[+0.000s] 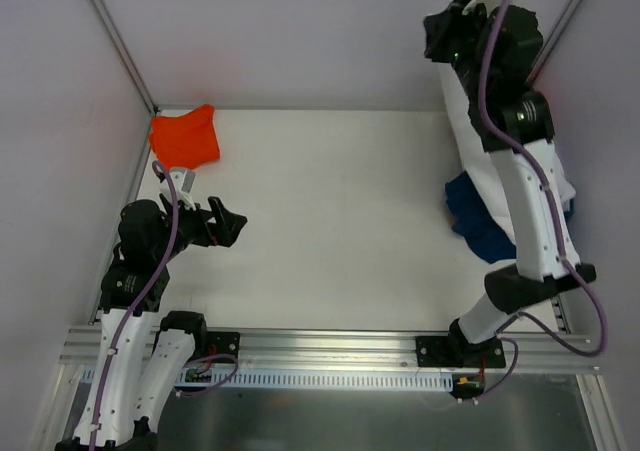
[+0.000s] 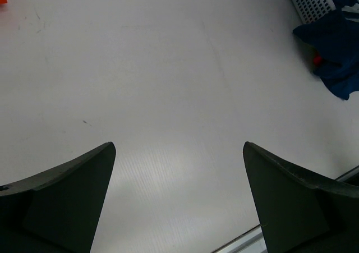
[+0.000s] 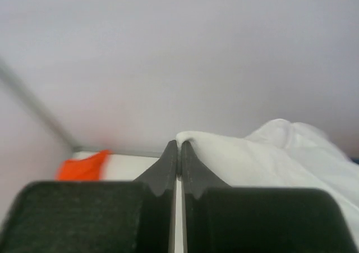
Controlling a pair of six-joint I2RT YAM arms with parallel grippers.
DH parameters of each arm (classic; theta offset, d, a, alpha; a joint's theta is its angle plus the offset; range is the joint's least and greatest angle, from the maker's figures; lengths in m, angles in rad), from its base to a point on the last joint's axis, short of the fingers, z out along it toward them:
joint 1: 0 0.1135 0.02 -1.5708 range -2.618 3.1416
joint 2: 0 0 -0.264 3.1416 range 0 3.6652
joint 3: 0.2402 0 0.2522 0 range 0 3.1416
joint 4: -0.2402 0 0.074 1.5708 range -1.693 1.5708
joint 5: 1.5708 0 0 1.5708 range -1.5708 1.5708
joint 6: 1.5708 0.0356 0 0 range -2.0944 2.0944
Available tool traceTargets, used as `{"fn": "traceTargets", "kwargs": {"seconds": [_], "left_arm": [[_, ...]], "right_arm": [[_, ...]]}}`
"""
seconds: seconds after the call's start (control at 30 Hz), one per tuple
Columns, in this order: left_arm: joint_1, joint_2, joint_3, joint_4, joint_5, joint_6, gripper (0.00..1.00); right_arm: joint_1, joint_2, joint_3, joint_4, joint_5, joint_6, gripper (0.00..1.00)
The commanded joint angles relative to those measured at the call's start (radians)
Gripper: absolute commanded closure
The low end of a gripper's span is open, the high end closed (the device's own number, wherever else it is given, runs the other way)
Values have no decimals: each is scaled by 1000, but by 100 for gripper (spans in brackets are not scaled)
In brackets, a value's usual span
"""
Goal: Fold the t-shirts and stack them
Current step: Grab crumpled tshirt from bin with the right arm, then move the tshirt to the center of the board
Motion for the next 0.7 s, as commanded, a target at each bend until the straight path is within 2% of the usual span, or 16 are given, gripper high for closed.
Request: {"fn": "traceTargets", "kwargs": {"seconds": [0.0,0.03,0.07,0.1,0.13,0.23,0.3,0.37,0.4,0.5,0.53,0.67], "left_arm": [[-9,-9,14,17,5,23,1],[-9,-9,14,17,2,23,1],[-9,-9,14,17,-3,21,1],[-9,-9,15,16,-3,23,1],[-9,-9,14,16,-4,23,1],[-8,-16,14,17,-12,24,1],[-8,-24,14,16,-26,24,1],[-9,-36,12,16,-35,26,1],[-9,-44,12,16,-44,27,1],[-9,-53,11,16,-50,29,1],[-9,-55,11,16,-50,29,1],[-9,-49,11,16,-38,29,1]], "right_arm": [[235,-195,78,-104,13,-72,100],[305,-212,78,-112,27,-90,100],[463,-225,76,-124,55,-114,99],[548,-240,79,-127,113,-183,99],[704,-237,90,-147,142,-217,100],[935,-184,180,-186,283,-350,100],[988,-154,232,-241,398,-394,99],[1005,-174,185,-262,467,-377,100],[1003,-241,42,-220,510,-350,100],[1000,-365,-236,-131,558,-282,99],[991,-404,-409,-76,561,-259,100],[945,-545,-665,-43,566,-133,100]]}}
